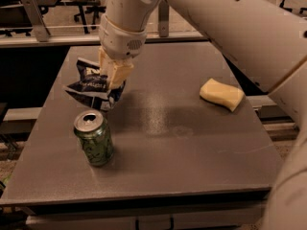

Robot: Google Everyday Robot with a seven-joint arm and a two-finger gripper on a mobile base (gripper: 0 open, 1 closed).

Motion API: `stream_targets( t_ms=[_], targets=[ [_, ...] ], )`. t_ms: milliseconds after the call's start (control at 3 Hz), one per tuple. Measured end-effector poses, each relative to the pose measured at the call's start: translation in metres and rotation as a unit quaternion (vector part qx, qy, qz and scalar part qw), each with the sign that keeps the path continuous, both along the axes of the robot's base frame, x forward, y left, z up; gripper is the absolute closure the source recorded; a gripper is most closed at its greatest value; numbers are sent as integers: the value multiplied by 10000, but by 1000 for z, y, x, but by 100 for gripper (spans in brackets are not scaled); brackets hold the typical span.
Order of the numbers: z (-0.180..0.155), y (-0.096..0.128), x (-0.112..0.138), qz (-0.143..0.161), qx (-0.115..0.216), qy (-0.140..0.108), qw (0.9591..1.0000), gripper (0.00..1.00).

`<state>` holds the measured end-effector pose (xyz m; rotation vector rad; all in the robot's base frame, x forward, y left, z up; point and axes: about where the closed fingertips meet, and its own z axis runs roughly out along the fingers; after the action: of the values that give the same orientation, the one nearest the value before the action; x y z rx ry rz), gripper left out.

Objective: Move blue chip bag near green can

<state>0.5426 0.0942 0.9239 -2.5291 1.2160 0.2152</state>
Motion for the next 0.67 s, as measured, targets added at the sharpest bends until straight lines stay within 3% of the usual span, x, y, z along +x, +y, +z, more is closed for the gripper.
stream_targets(
  t_ms=[667],
  targets=[
    [-15,-18,-24,-79,112,368,9992,52]
  ],
)
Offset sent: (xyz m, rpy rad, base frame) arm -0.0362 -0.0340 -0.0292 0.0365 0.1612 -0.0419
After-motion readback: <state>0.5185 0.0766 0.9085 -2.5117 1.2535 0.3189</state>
